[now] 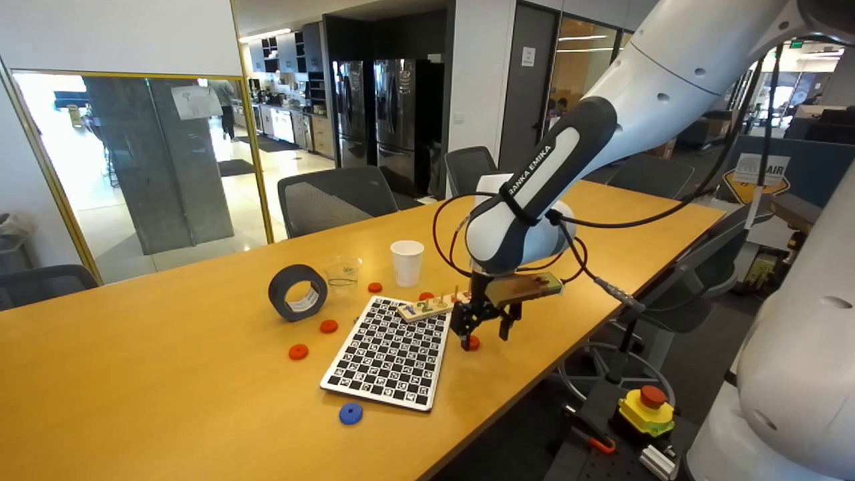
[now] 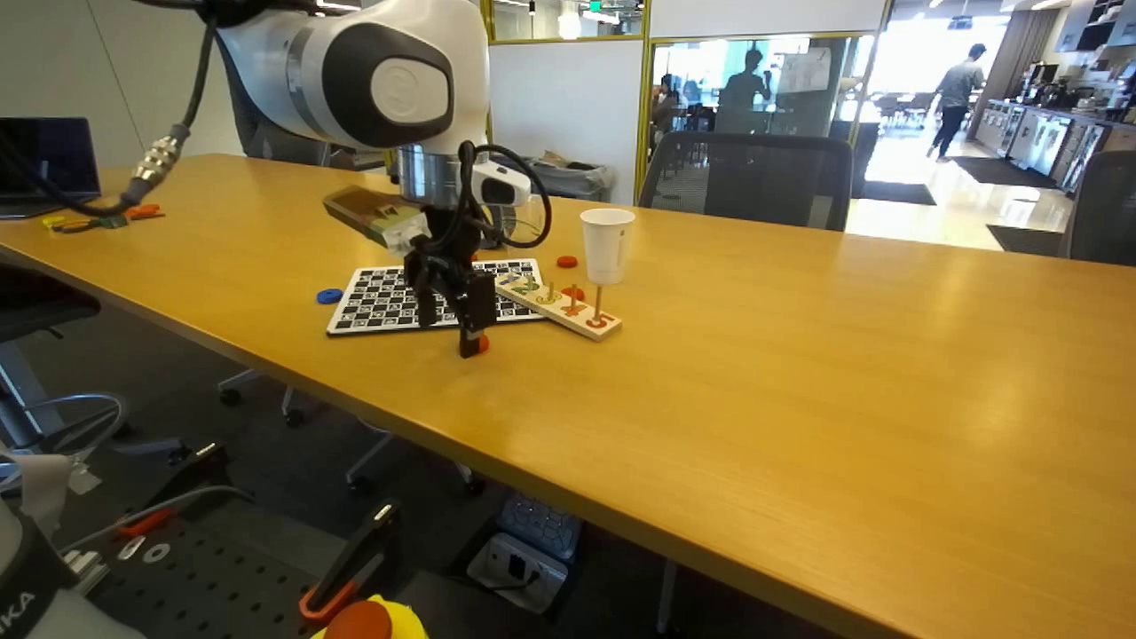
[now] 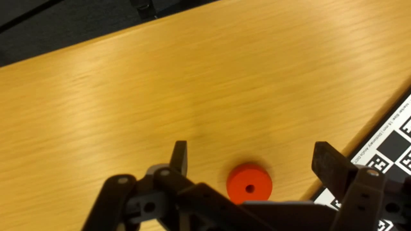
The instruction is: Pick up the tokens from the table and put them in the plastic cup.
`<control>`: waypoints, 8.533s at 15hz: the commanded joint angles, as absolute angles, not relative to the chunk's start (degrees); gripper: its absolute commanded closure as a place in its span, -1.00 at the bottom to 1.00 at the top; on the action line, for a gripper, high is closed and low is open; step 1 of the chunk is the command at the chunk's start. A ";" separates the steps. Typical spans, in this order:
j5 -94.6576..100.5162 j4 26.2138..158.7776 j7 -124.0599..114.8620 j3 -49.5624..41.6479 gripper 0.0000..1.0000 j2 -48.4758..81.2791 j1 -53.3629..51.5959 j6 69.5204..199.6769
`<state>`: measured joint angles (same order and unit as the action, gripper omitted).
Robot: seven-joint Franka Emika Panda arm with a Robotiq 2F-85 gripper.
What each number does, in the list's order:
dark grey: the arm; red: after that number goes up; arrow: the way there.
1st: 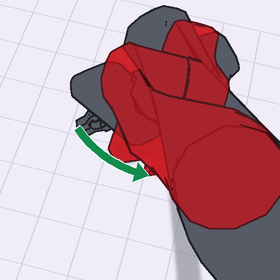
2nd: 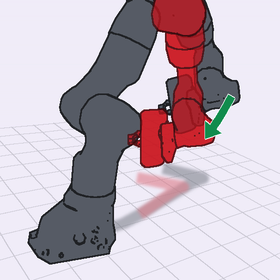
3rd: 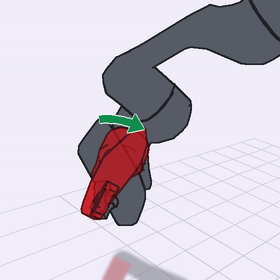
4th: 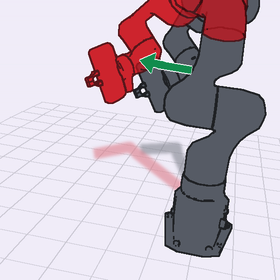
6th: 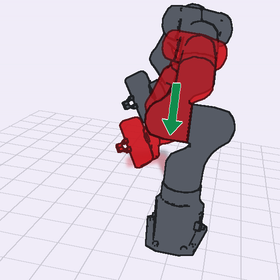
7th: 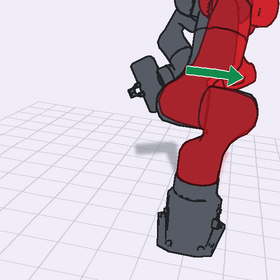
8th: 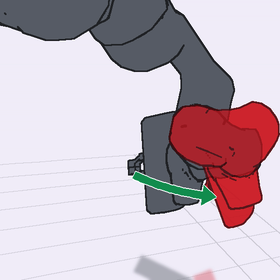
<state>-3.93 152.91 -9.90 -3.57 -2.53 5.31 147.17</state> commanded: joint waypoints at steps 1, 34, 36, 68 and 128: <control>-4.09 149.64 -11.98 -3.83 -1.00 1.50 5.09 149.51; -3.11 146.77 -13.99 -4.82 0.12 3.89 4.44 147.02; -3.28 146.66 -13.94 -4.75 0.42 3.31 4.48 145.45; -4.86 85.59 -12.79 -1.09 0.57 31.30 0.05 124.16; -12.71 67.21 -83.39 -6.28 -1.00 48.92 2.35 116.56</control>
<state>-13.16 69.36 -83.11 -6.90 47.73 1.78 117.48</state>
